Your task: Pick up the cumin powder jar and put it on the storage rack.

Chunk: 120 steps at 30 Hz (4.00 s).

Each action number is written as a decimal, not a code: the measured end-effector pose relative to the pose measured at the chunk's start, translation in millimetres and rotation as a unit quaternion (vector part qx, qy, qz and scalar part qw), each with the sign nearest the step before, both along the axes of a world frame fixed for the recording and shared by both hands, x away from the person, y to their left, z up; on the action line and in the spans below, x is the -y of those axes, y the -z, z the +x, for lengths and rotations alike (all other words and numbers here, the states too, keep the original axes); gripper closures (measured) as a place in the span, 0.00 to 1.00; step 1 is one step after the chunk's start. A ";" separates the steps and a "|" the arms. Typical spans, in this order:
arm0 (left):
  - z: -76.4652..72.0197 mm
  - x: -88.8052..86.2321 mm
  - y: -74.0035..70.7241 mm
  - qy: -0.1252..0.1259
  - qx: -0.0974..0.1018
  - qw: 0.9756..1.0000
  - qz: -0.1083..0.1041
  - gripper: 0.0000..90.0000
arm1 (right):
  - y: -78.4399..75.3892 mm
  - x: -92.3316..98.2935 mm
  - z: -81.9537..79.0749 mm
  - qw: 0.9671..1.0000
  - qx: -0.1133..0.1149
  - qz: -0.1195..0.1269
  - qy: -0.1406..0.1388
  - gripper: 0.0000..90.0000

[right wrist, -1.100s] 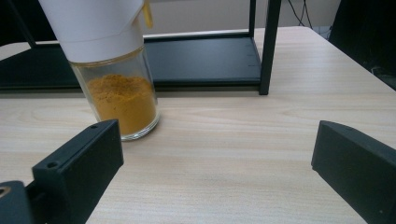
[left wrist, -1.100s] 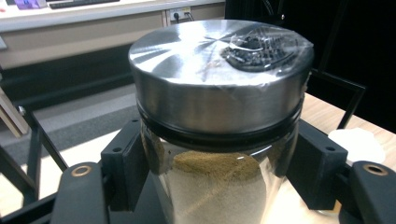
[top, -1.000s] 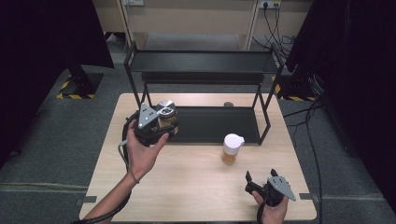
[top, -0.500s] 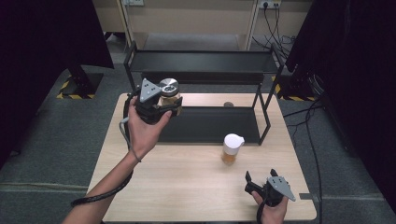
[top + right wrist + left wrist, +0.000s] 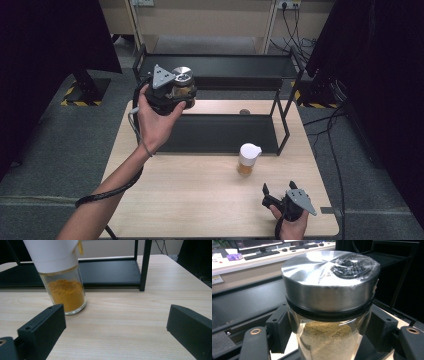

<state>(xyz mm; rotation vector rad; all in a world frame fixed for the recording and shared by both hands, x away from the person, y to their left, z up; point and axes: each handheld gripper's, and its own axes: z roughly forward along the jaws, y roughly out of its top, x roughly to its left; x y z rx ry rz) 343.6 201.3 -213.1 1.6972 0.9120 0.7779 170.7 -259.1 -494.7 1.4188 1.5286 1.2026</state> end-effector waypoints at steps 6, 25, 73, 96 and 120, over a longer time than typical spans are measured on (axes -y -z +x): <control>4.6 2.0 -6.0 0.001 0.006 1.000 -0.010 0.33 | 0.2 0.4 0.0 1.000 0.000 0.002 0.000 0.03; 37.5 10.4 -32.9 -0.018 0.019 0.999 -0.025 0.33 | 0.3 -0.3 -0.4 1.000 0.001 -0.002 -0.002 0.03; 114.3 42.3 -19.5 -0.085 0.001 0.996 -0.021 0.33 | 0.1 -1.0 0.5 1.000 0.002 -0.009 -0.007 0.03; 114.9 41.2 -16.8 -0.083 0.006 0.996 -0.022 0.33 | 0.1 -1.7 0.4 1.000 0.002 -0.010 -0.008 0.03; 80.0 40.7 -2.1 -0.112 0.063 0.991 -0.022 0.00 | 0.1 -1.3 0.4 1.000 0.002 -0.009 -0.008 0.03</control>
